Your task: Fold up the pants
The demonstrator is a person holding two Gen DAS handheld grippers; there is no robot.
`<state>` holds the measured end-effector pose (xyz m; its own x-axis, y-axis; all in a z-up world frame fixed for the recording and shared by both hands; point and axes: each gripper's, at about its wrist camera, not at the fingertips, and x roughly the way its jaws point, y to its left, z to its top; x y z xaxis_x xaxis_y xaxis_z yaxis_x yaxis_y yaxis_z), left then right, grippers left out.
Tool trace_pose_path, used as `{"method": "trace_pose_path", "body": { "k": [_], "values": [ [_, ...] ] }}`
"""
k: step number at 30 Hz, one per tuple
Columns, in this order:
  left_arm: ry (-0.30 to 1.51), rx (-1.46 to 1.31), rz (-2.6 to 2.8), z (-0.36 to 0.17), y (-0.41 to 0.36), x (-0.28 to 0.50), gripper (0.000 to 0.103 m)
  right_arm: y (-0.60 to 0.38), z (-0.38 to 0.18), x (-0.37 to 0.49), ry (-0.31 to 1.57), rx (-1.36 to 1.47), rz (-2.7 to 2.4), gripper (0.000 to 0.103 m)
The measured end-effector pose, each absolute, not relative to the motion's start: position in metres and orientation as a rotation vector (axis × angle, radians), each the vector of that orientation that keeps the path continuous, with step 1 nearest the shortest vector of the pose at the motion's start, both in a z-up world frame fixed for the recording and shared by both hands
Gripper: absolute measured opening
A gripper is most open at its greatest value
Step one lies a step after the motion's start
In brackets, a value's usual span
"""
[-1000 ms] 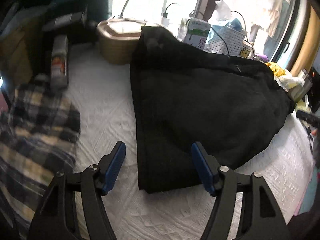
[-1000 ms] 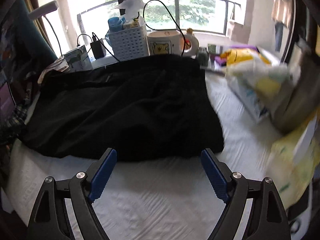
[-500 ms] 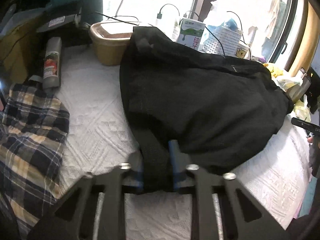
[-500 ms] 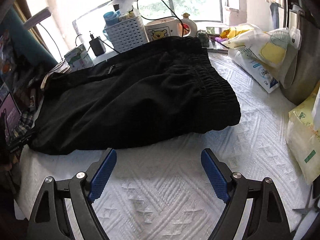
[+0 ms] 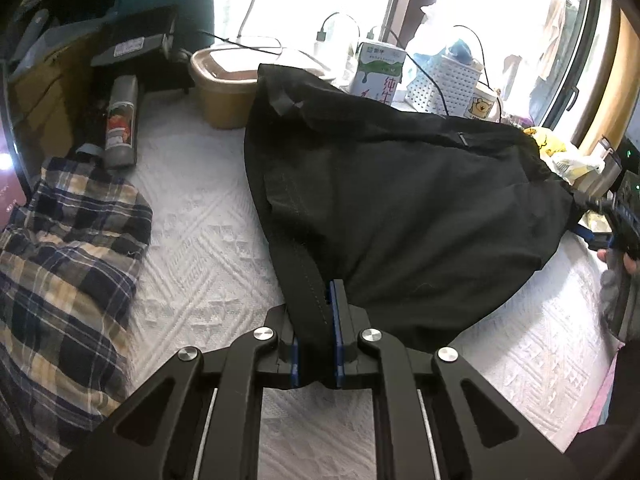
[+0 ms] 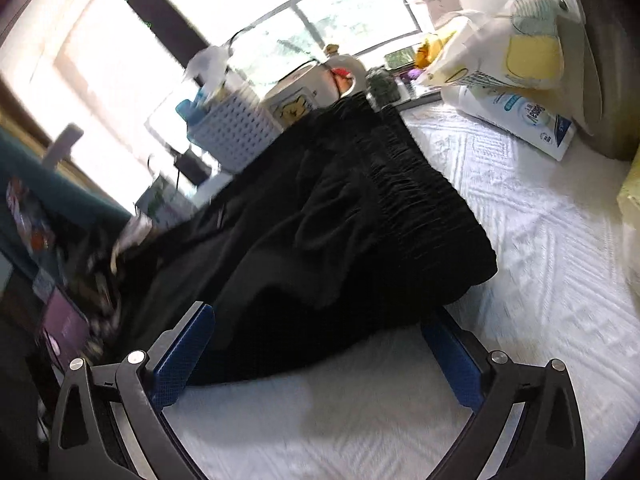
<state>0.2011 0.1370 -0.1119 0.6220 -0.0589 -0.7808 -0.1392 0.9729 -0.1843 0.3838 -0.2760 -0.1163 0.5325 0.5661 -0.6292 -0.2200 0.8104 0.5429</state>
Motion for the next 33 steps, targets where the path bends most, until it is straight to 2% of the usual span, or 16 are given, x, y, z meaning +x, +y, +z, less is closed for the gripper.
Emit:
{"method": "trace_pose_path", "body": {
  "k": [5,7,9,13,14,15,16,18,21,33],
  "values": [
    [0.941,-0.265,0.044,-0.114,0.141,0.21,0.012,-0.283,-0.118,0.399,0.889,0.586,0.437,0.103],
    [0.939,-0.264,0.053,-0.112,0.142,0.21,0.018,-0.284,-0.118,0.405,0.904,0.633,0.405,0.103],
    [0.933,-0.264,0.057,-0.111,0.142,0.211,0.022,-0.283,-0.117,0.413,0.896,0.65,0.381,0.103],
    [0.924,-0.263,0.045,-0.11,0.139,0.21,0.022,-0.271,-0.117,0.427,0.873,0.626,0.363,0.101],
    [0.922,-0.263,0.041,-0.11,0.139,0.209,0.022,-0.27,-0.117,0.428,0.869,0.624,0.356,0.093],
    [0.92,-0.264,0.038,-0.109,0.138,0.209,0.022,-0.269,-0.119,0.431,0.88,0.629,0.358,0.064],
    [0.917,-0.265,0.033,-0.109,0.138,0.208,0.022,-0.268,-0.127,0.434,0.911,0.657,0.363,0.048],
    [0.91,-0.266,0.024,-0.107,0.137,0.205,0.022,-0.271,-0.133,0.432,0.903,0.677,0.356,0.028],
    [0.891,-0.265,0.012,-0.1,0.137,0.198,0.023,-0.274,-0.131,0.425,0.907,0.675,0.361,0.021],
    [0.832,-0.213,-0.081,-0.066,0.107,0.169,0.023,-0.321,-0.081,0.351,0.831,0.58,0.325,0.018]
  ]
}}
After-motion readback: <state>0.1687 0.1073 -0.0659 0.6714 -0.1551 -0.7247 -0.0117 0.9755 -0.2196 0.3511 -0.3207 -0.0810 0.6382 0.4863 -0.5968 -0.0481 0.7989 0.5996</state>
